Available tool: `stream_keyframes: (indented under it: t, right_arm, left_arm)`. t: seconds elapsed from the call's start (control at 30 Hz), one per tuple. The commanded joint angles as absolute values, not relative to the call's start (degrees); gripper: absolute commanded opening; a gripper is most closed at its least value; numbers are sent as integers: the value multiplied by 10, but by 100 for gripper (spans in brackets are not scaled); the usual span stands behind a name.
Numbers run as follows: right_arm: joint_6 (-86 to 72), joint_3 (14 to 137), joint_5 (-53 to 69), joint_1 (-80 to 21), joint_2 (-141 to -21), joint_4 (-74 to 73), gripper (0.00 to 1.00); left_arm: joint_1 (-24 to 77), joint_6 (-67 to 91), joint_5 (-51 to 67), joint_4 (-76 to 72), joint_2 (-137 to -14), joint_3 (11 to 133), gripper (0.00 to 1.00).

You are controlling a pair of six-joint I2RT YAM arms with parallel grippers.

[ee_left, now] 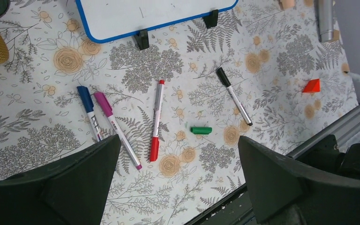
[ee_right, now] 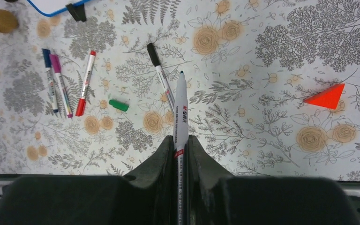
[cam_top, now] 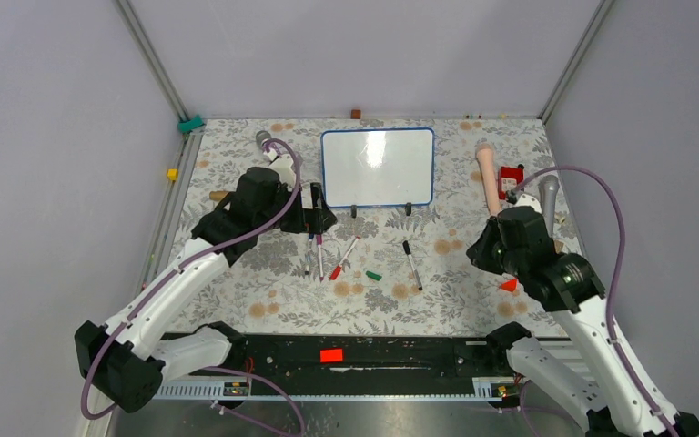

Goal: Write a sentence on the whiteboard
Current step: Move the whiteboard to the center of the board.

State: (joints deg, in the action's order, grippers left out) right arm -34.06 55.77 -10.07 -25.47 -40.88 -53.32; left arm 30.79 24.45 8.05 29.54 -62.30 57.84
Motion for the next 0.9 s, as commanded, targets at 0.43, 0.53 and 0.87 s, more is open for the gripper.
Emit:
stream_keyframes:
  t: [0.43, 0.53, 0.87]
  right_arm:
    - [-293, 828, -145, -253, -723, -820, 0]
    - [-276, 821, -112, -253, -702, -792, 0]
    - [-228, 847, -61, -253, -645, -688, 0]
  left_arm:
    - [289, 245, 102, 258, -658, 641, 99]
    - [274, 251, 116, 254, -677, 659, 99]
    - [241, 290, 151, 215, -716, 699, 99]
